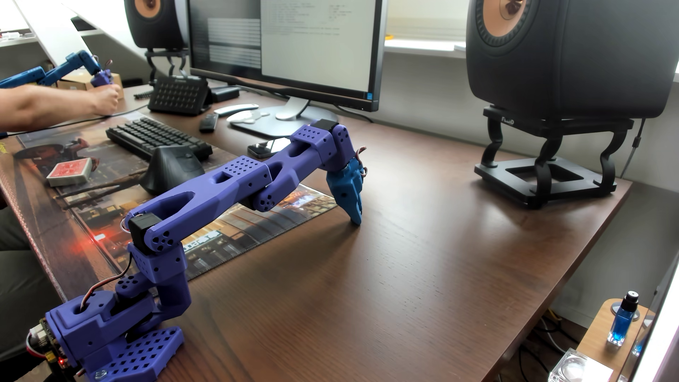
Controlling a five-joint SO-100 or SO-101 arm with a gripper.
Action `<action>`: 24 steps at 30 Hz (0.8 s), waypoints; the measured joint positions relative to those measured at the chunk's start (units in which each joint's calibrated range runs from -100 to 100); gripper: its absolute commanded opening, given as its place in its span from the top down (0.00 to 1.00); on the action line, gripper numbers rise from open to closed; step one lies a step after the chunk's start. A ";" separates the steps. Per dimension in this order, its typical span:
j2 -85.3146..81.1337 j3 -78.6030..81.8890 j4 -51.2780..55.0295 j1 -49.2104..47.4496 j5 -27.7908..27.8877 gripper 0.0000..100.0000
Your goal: Grab the blue dice
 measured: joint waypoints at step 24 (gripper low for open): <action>-39.13 -1.97 7.74 5.69 -18.72 0.99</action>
